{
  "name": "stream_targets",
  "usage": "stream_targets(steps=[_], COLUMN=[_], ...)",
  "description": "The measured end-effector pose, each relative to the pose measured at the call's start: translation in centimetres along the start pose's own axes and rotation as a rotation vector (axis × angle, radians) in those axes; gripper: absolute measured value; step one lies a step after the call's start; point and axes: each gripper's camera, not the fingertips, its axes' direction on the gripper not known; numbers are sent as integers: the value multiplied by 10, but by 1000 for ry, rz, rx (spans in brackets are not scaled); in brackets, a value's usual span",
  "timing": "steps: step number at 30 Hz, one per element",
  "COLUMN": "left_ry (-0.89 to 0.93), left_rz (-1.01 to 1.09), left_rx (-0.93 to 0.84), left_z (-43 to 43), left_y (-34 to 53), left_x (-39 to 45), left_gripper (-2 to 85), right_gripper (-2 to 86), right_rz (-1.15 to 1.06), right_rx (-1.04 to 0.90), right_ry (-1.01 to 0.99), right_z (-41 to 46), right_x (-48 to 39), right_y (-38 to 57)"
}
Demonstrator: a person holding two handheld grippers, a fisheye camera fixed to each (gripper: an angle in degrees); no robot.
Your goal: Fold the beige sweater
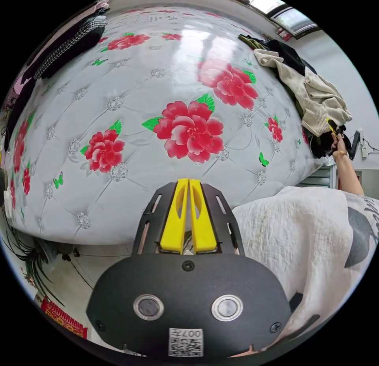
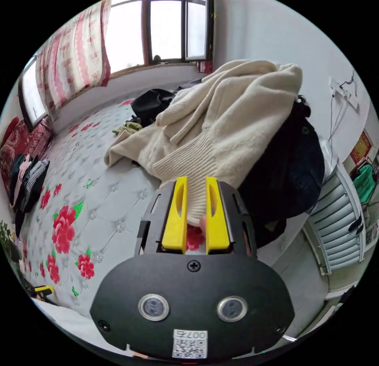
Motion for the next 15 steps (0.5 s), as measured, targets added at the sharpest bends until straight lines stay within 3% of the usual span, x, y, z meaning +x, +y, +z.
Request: stream_targets(steps=[4,10,15], left_ry=[35,75,90], left_rz=[-2,-41,-65], left_rx=[-5,38,87], left_z=[2,-5,-22], left_y=[16,33,40], left_x=[-2,-16,-28], left_gripper=[-10,-10,-10], right_gripper=[84,43,16], right_rz=[147,268,127], right_rx=[-27,-190,-104], right_ry=[74,-82,-289], right_z=[-7,35,4], right_x=[50,90,66], right_y=[-37,-48,-48])
